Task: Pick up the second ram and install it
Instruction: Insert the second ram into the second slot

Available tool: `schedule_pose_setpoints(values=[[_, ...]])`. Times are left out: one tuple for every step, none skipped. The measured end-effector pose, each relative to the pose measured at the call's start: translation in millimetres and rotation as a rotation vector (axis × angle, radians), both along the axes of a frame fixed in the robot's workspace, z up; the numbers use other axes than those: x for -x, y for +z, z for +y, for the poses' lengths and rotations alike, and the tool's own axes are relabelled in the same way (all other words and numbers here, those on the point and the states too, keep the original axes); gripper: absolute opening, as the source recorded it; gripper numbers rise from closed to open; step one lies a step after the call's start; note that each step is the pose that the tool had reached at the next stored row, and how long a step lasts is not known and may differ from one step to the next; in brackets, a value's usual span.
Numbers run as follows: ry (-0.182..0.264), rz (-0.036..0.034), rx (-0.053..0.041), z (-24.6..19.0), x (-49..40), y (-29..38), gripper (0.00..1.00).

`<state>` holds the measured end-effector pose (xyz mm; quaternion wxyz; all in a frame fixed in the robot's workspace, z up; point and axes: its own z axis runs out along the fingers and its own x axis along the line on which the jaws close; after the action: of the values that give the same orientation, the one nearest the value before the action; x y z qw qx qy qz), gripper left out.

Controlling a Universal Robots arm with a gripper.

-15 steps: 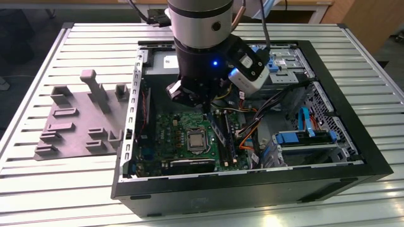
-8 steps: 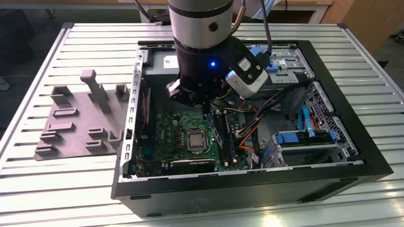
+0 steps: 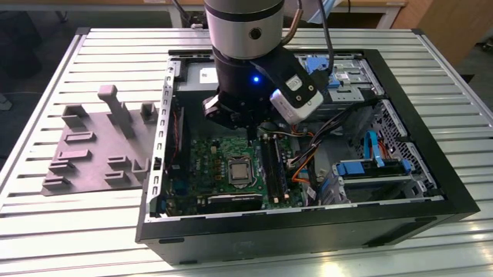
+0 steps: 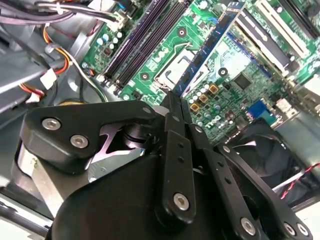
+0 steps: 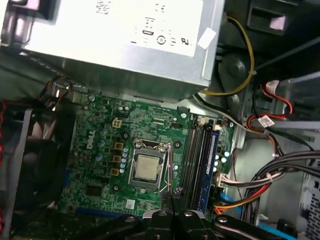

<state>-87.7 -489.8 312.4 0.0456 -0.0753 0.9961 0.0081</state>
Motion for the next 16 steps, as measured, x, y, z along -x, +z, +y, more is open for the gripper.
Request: schedule_pose_setpoints(values=[[-0.014, 0.0000, 0.0000, 0.0, 0.0, -0.1, 0.12], [-0.029, 0.0000, 0.0000, 0.0, 0.0, -0.1, 0.12], [-0.042, 0.0000, 0.0001, 0.0, 0.0, -0.1, 0.12], [-0.047, 0.0002, 0.0000, 0.0, 0.0, -0.1, 0.12], [-0.048, 0.0001, 0.0001, 0.0, 0.0, -0.1, 0.12], [-0.048, 0.0001, 0.0001, 0.0, 0.0, -0.1, 0.12], [-0.048, 0.0000, 0.0000, 0.0, 0.0, -0.2, 0.12], [-0.049, 0.0000, 0.0000, 0.0, -0.1, -0.2, 0.12], [-0.057, -0.0001, -0.0001, 0.0, -0.1, -0.3, 0.12], [-0.069, -0.0001, -0.0002, 0.1, -0.2, -0.4, 0.12], [-0.080, 0.0000, 0.0000, 0.0, -0.2, -0.5, 0.12], [-0.088, 0.0001, 0.0001, 0.0, -0.1, -0.4, 0.12], [-0.089, 0.0001, 0.0001, 0.0, -0.1, -0.4, 0.12], [-0.089, 0.0001, 0.0002, 0.0, -0.1, -0.4, 0.12], [-0.089, 0.0000, 0.0000, 0.0, -0.1, -0.4, 0.12], [-0.089, 0.0000, -0.0001, 0.0, -0.1, -0.5, 0.12]])
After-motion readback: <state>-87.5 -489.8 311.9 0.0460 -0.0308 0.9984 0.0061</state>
